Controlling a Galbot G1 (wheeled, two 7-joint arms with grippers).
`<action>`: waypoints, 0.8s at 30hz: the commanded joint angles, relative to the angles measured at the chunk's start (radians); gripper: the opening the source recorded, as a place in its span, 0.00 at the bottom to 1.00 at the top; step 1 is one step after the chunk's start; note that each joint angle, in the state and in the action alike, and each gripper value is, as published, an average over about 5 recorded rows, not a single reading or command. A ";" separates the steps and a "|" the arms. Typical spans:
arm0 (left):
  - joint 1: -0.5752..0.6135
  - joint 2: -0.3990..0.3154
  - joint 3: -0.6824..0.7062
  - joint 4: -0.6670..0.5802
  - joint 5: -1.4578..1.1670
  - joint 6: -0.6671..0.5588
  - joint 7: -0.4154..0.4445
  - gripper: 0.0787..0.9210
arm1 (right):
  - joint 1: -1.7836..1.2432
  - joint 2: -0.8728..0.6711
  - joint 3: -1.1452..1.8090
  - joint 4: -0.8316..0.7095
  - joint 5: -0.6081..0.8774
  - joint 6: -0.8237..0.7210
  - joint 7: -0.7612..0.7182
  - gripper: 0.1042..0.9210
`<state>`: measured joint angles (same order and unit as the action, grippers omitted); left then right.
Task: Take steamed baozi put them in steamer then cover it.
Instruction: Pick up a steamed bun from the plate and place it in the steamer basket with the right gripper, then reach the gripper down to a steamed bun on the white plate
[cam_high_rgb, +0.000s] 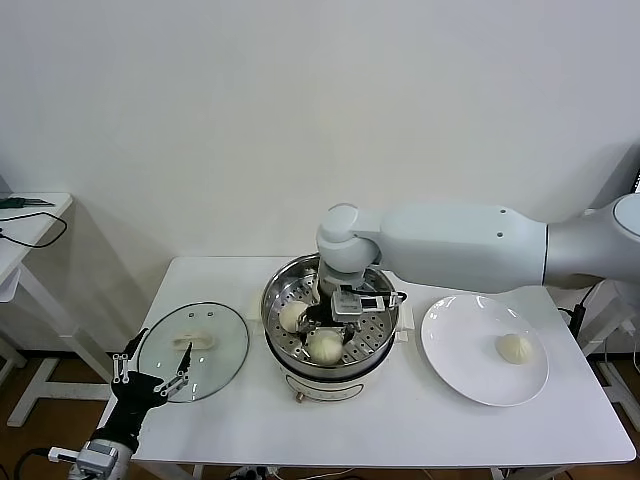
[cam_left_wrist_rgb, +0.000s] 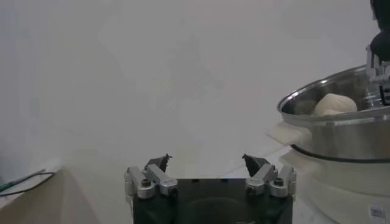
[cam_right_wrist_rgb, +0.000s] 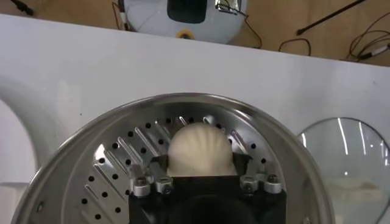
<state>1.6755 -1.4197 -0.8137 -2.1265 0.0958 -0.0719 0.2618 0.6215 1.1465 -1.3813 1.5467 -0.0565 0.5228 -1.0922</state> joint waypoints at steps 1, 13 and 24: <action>0.003 -0.001 0.003 -0.005 0.004 0.000 -0.001 0.88 | 0.072 -0.083 0.003 0.037 0.050 -0.010 -0.005 0.88; 0.017 0.000 0.025 -0.029 0.019 -0.001 -0.005 0.88 | 0.302 -0.553 -0.099 0.135 0.316 -0.238 -0.115 0.88; 0.039 -0.003 0.039 -0.060 0.030 -0.006 -0.010 0.88 | -0.102 -0.856 0.198 0.019 0.272 -0.618 -0.195 0.88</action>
<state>1.7104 -1.4222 -0.7799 -2.1755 0.1239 -0.0770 0.2533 0.7394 0.5453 -1.3608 1.6105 0.2088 0.1509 -1.2344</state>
